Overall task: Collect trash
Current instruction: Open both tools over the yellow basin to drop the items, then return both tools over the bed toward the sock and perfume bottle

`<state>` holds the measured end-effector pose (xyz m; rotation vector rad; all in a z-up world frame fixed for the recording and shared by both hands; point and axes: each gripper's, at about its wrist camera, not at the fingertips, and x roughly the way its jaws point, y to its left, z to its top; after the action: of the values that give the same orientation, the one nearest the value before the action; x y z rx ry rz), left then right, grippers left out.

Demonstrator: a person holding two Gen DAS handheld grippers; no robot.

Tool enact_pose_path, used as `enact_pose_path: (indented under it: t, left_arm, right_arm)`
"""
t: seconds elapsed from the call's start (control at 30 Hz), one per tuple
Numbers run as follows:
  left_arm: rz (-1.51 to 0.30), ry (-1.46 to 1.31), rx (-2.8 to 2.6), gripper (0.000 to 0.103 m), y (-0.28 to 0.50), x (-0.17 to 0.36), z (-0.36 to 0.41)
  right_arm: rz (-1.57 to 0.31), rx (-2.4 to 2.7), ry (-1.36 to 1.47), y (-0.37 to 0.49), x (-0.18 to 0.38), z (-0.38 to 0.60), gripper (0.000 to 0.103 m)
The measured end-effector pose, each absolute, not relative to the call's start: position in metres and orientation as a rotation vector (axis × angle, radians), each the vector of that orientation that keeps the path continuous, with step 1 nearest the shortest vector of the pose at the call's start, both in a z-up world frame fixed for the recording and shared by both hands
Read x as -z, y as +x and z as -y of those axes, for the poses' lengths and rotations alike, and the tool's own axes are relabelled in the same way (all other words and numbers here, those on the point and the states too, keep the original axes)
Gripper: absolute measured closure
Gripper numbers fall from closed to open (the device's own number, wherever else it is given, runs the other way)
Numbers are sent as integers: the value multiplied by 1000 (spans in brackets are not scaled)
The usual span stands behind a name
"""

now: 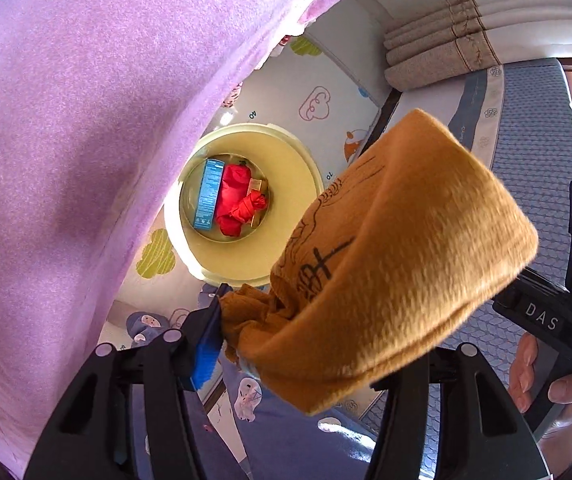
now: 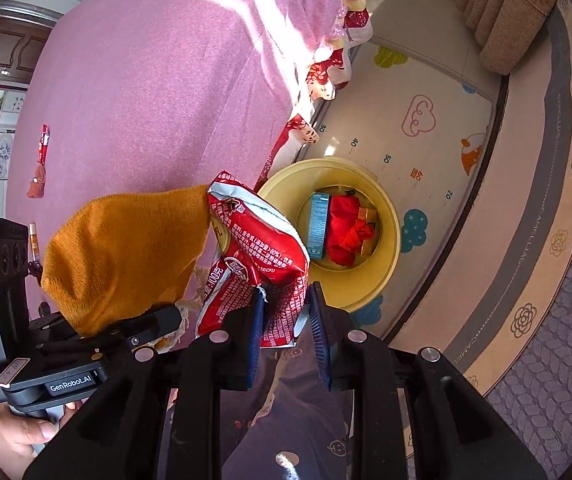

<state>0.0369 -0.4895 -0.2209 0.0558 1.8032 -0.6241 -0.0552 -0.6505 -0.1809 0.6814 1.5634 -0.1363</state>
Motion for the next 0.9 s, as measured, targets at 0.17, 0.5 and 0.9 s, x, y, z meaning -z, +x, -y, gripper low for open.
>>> enact_pose_path:
  t: [0.17, 0.5, 0.9]
  left_arm:
    - [-1812, 90, 604, 31, 37, 226, 491]
    - [-1781, 0, 571, 30, 44, 212, 462]
    - [-1685, -180, 438, 30, 65, 179, 357]
  right_arm:
    - [-1564, 144, 707, -61, 182, 657, 65]
    - [-1562, 101, 655, -41, 169, 637, 65]
    - [-1564, -76, 507, 28, 145, 533, 65]
